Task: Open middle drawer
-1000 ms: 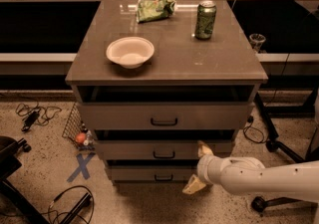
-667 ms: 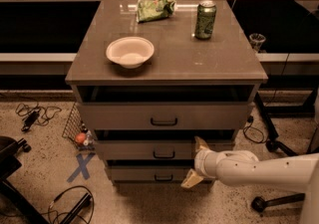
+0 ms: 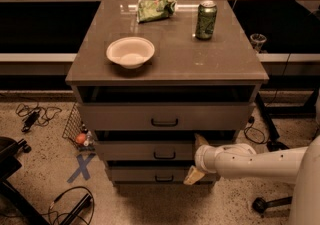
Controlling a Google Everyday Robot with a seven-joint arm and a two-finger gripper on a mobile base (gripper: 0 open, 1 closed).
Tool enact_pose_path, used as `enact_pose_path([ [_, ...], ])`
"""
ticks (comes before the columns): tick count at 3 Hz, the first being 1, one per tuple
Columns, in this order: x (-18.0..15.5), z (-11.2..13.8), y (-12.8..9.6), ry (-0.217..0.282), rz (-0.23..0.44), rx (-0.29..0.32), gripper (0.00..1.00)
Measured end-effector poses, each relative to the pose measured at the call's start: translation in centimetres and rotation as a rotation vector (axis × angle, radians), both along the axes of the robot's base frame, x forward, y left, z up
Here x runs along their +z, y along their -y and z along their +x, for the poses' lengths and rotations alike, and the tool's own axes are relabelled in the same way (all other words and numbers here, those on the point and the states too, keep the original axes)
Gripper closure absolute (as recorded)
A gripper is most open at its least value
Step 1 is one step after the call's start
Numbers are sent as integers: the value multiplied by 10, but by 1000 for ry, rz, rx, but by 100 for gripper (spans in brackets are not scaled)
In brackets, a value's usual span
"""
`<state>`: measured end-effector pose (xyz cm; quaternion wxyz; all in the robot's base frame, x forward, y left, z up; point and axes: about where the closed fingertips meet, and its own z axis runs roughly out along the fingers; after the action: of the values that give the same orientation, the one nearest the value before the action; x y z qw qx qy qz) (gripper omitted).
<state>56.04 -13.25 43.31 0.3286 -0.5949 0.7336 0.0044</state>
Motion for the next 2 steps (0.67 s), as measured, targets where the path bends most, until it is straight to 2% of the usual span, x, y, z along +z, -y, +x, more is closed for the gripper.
enact_pose_path([
  [1,-5,16,7,-51,-82,-1,0],
  [2,-10,13,-1,-56,-74,13,3],
])
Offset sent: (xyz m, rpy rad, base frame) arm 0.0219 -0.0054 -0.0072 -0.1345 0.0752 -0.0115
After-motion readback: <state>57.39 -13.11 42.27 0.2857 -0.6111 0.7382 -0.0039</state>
